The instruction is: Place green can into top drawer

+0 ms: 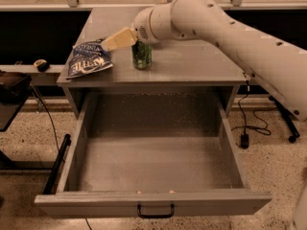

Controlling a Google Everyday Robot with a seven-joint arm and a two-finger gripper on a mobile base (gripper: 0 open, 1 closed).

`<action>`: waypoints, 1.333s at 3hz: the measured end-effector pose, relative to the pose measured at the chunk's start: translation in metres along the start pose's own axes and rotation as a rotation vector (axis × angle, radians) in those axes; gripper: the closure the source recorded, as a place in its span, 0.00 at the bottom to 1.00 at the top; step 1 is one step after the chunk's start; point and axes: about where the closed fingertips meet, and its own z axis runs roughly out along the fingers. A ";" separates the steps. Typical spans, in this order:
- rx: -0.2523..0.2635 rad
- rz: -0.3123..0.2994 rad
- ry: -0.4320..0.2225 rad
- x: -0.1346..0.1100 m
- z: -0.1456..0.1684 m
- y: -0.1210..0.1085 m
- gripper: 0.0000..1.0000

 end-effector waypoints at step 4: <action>-0.004 0.040 0.007 0.002 0.011 -0.010 0.50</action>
Offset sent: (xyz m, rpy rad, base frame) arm 0.0242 -0.0118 -0.0415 0.0618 0.0553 -0.0298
